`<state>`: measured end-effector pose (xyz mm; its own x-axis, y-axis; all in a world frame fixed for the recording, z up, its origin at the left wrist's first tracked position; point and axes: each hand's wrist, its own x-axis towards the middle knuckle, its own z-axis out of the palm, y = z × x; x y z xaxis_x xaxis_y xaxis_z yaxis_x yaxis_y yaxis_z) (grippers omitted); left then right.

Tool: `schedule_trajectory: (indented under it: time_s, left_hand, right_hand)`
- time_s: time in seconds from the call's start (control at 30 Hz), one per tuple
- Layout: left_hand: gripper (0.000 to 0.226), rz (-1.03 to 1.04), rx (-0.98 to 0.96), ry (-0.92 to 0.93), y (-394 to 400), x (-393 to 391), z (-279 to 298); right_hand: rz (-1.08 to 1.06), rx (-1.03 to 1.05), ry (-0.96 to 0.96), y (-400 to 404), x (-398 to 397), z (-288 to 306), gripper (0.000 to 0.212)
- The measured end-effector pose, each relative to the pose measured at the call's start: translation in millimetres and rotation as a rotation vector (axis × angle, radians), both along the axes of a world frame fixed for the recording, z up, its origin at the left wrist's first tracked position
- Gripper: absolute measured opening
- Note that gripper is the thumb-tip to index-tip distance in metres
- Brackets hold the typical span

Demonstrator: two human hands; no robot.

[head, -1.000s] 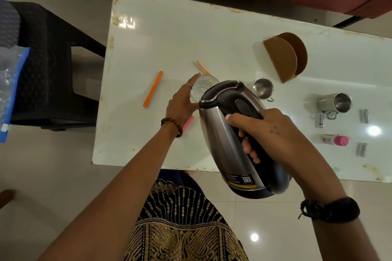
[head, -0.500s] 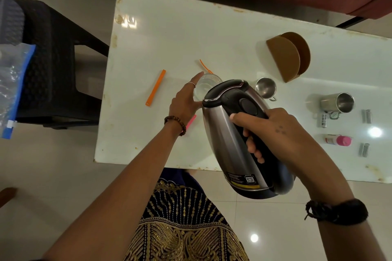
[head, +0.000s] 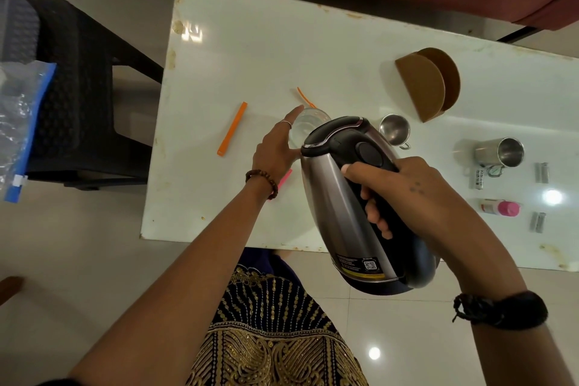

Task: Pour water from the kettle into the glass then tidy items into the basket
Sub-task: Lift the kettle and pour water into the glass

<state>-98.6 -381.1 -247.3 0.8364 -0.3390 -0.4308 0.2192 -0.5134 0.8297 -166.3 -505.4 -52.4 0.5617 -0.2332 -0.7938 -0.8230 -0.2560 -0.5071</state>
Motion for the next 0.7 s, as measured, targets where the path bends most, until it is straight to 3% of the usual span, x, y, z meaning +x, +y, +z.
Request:
schedule_trajectory:
  time_s: [0.7]
  left_hand:
    - [0.069, 0.011, -0.013, 0.046, 1.4, 1.2, 0.7]
  right_hand:
    - [0.034, -0.019, 0.029, -2.6, 0.6, -4.0, 0.036]
